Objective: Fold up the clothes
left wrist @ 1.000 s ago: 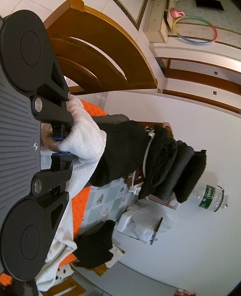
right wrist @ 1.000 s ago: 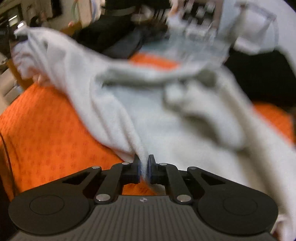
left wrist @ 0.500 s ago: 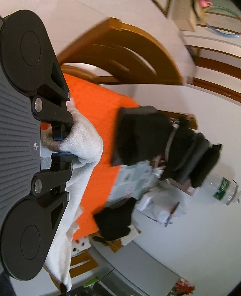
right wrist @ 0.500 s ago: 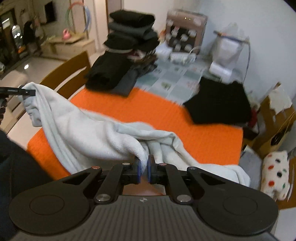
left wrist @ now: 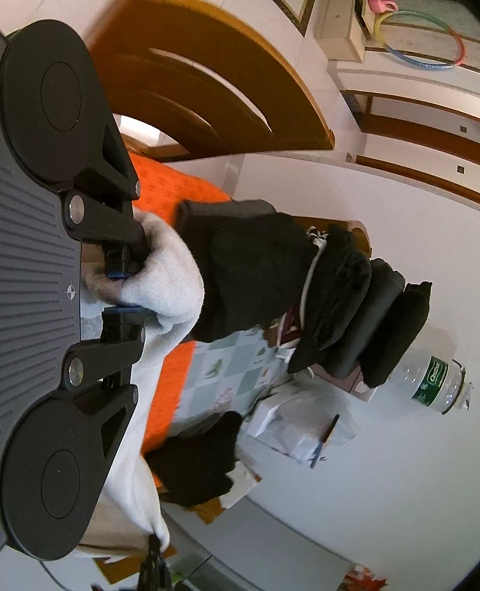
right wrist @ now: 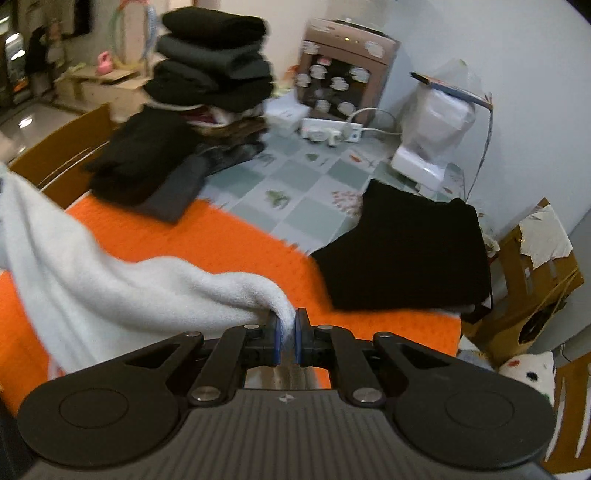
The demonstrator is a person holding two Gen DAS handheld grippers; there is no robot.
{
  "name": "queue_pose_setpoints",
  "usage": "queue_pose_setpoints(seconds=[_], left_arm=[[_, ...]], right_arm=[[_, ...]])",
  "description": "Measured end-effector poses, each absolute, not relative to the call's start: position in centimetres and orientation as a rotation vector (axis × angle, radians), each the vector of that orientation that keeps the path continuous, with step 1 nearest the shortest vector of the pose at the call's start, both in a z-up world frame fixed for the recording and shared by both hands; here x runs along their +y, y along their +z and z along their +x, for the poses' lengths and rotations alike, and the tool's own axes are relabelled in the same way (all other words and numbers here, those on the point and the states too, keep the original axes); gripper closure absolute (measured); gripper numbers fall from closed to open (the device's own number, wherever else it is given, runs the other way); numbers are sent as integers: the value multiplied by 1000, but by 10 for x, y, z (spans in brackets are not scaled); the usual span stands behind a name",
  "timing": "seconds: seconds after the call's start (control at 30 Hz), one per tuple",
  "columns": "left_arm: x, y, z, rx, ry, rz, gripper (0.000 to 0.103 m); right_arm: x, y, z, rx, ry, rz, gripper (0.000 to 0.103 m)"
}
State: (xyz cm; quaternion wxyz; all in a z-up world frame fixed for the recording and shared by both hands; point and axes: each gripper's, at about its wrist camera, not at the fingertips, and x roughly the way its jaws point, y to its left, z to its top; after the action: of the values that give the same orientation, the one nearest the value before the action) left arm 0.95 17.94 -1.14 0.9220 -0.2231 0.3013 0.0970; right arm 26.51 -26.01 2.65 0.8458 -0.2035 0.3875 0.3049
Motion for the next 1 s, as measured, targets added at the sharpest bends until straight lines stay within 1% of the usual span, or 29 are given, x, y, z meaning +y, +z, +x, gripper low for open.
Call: queue_pose_setpoints(seconds=[0.03,0.07,0.13,0.2,0.23,0.27,0.3,0.33,0.37,0.43,0.6,0.77,0.87,0.97,1.0], left_arm=[[182,-16,19,617,202,-455,76],[184,-21,28,618,204,-446,73],[189,-32,44,624,205,-434,56],[196,-40,49,646,194,-445,52],[197,-41,47,645,186,-444,51],[198,-42,43,642,178,-441,49],[197,-42,37,637,167,-439,44],[197,-43,31,635,150,-438,42],[197,-45,25,636,132,-437,41],[195,-51,18,654,104,-427,41],[178,-78,14,722,35,-361,41],[147,-98,25,753,-54,-274,41],[136,-106,33,745,-49,-254,38],[130,-111,41,725,-25,-233,38],[128,-112,44,720,-19,-227,38]], right_arm=[[-256,14,280,827,627,-412,93],[-251,1,294,837,611,-394,91],[-246,-22,312,857,585,-376,90],[-246,-39,316,877,565,-381,85],[-246,-48,318,887,555,-383,80],[-250,-48,310,874,556,-374,76],[-255,-46,301,858,559,-363,69],[-260,-44,293,842,561,-351,61],[-264,-42,284,825,563,-340,57],[-276,-32,255,785,586,-324,46],[-300,-20,189,763,638,-288,37],[-315,-50,138,842,646,-265,36],[-322,-75,116,877,618,-256,36],[-320,-87,114,866,577,-269,34],[-319,-91,114,861,564,-274,32]])
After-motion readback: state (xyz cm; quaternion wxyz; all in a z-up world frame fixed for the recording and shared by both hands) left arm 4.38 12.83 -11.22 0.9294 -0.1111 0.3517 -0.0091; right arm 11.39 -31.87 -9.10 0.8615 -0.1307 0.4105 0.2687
